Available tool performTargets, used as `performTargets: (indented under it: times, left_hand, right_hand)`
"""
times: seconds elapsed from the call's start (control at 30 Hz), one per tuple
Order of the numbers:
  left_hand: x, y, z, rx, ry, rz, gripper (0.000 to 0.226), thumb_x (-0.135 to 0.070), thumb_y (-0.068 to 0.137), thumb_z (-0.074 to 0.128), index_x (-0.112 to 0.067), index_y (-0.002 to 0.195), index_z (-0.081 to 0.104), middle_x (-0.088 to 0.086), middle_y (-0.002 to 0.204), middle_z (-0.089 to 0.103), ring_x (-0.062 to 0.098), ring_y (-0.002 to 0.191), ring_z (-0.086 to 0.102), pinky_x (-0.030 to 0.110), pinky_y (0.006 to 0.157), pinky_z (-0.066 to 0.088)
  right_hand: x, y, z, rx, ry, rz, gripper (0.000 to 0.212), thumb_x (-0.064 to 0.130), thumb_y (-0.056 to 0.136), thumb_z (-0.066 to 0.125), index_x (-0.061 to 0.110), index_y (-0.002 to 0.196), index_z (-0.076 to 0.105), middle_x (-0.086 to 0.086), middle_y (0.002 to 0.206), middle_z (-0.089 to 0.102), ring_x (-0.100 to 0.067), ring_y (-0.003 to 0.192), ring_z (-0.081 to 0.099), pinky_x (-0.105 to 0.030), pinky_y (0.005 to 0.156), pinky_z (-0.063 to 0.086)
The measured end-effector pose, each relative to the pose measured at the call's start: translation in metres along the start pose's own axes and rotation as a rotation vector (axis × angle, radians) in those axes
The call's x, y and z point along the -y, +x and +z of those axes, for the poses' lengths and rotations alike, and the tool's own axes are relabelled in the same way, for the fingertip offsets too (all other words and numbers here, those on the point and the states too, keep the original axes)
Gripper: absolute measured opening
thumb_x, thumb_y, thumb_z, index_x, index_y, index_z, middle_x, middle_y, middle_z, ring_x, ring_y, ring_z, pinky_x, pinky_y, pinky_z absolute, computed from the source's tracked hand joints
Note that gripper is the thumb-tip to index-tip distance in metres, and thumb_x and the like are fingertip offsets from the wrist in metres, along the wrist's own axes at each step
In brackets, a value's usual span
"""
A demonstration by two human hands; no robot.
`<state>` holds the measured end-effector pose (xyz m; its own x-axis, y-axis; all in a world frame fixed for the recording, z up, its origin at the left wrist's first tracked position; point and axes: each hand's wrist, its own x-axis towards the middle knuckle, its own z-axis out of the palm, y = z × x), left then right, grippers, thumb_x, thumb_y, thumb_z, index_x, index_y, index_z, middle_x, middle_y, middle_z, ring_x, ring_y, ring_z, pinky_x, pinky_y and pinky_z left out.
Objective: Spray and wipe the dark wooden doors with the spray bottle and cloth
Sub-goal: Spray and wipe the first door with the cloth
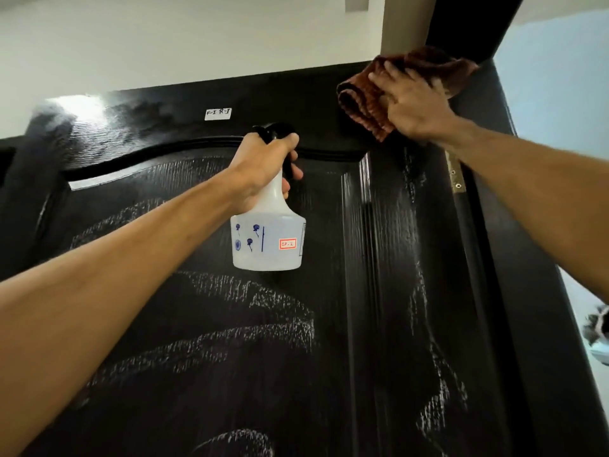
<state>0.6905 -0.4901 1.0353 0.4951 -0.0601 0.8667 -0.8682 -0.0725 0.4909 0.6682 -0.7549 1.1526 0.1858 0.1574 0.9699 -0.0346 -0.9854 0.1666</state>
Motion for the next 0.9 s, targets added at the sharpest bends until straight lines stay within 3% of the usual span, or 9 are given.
performTargets:
  times: [0.2, 0.27, 0.43, 0.57, 0.63, 0.7, 0.77, 0.83, 0.9]
  left_hand:
    - [0.005, -0.015, 0.0, 0.023, -0.011, -0.013, 0.031, -0.037, 0.106, 0.055, -0.01, 0.095, 0.064, 0.014, 0.087, 0.076, 0.015, 0.044, 0.054, 0.031, 0.053, 0.053]
    - [0.006, -0.023, 0.002, 0.031, -0.021, -0.017, 0.031, -0.038, 0.106, 0.055, -0.01, 0.094, 0.064, 0.013, 0.086, 0.076, 0.015, 0.044, 0.054, 0.032, 0.054, 0.053]
    - [0.011, -0.043, 0.008, 0.035, -0.058, -0.05, 0.032, -0.038, 0.106, 0.056, -0.008, 0.096, 0.065, 0.018, 0.092, 0.077, 0.016, 0.044, 0.055, 0.032, 0.052, 0.052]
    - [0.025, -0.065, 0.008, 0.061, -0.072, -0.09, 0.033, -0.038, 0.106, 0.057, -0.009, 0.093, 0.065, 0.017, 0.09, 0.078, 0.018, 0.044, 0.054, 0.033, 0.051, 0.051]
    - [0.03, -0.074, 0.007, 0.084, -0.055, -0.099, 0.033, -0.038, 0.106, 0.057, -0.009, 0.094, 0.066, 0.016, 0.089, 0.078, 0.019, 0.045, 0.054, 0.034, 0.054, 0.052]
    - [0.03, -0.081, 0.008, 0.097, -0.05, -0.096, 0.033, -0.038, 0.106, 0.056, -0.008, 0.096, 0.066, 0.016, 0.09, 0.078, 0.019, 0.045, 0.054, 0.034, 0.054, 0.053]
    - [0.03, -0.087, 0.01, 0.106, -0.07, -0.088, 0.033, -0.037, 0.107, 0.056, -0.007, 0.097, 0.066, 0.017, 0.091, 0.078, 0.019, 0.044, 0.054, 0.034, 0.052, 0.053]
    - [0.03, -0.093, 0.011, 0.113, -0.092, -0.084, 0.033, -0.037, 0.106, 0.057, -0.006, 0.097, 0.065, 0.018, 0.091, 0.078, 0.02, 0.043, 0.053, 0.034, 0.05, 0.051]
    - [0.033, -0.101, 0.013, 0.12, -0.117, -0.097, 0.034, -0.037, 0.106, 0.057, -0.005, 0.097, 0.065, 0.018, 0.091, 0.078, 0.021, 0.042, 0.053, 0.034, 0.049, 0.05]
  right_hand:
    - [0.015, -0.138, 0.032, 0.054, -0.049, -0.206, 0.06, 0.049, 0.103, 0.02, 0.04, 0.162, 0.02, 0.005, 0.172, 0.015, -0.026, 0.157, 0.016, -0.056, 0.124, 0.008]
    - [0.012, -0.139, 0.029, 0.107, -0.053, -0.238, 0.059, 0.051, 0.103, 0.018, 0.044, 0.162, 0.017, 0.005, 0.171, 0.018, -0.029, 0.155, 0.022, -0.057, 0.125, 0.013]
    - [0.027, -0.114, 0.027, 0.011, -0.037, -0.049, 0.055, 0.042, 0.107, 0.026, 0.04, 0.162, 0.019, 0.005, 0.172, 0.013, -0.028, 0.156, 0.017, -0.057, 0.125, 0.009]
    - [0.04, -0.209, 0.043, 0.106, -0.044, -0.219, 0.058, 0.047, 0.105, 0.019, 0.039, 0.162, 0.021, -0.004, 0.168, 0.028, -0.032, 0.152, 0.027, -0.058, 0.124, 0.015]
    - [0.027, -0.205, 0.038, 0.172, -0.046, -0.241, 0.059, 0.05, 0.104, 0.018, 0.042, 0.162, 0.016, -0.008, 0.163, 0.037, -0.035, 0.148, 0.035, -0.058, 0.123, 0.021]
    - [0.015, -0.172, 0.031, 0.131, -0.038, -0.117, 0.061, 0.051, 0.102, 0.019, 0.044, 0.162, 0.014, -0.006, 0.167, 0.03, -0.035, 0.151, 0.031, -0.059, 0.124, 0.016]
    - [0.013, -0.164, 0.025, 0.08, -0.028, -0.033, 0.061, 0.047, 0.102, 0.021, 0.039, 0.163, 0.015, -0.001, 0.172, 0.015, -0.03, 0.157, 0.014, -0.057, 0.126, 0.004]
    - [0.023, -0.2, 0.029, 0.047, -0.059, -0.081, 0.061, 0.043, 0.104, 0.024, 0.035, 0.164, 0.014, 0.0, 0.173, 0.008, -0.026, 0.159, 0.003, -0.056, 0.125, -0.002]
    - [0.033, -0.259, 0.036, 0.098, -0.075, -0.193, 0.059, 0.042, 0.106, 0.023, 0.035, 0.164, 0.014, -0.001, 0.173, 0.01, -0.026, 0.159, 0.006, -0.056, 0.126, 0.002]
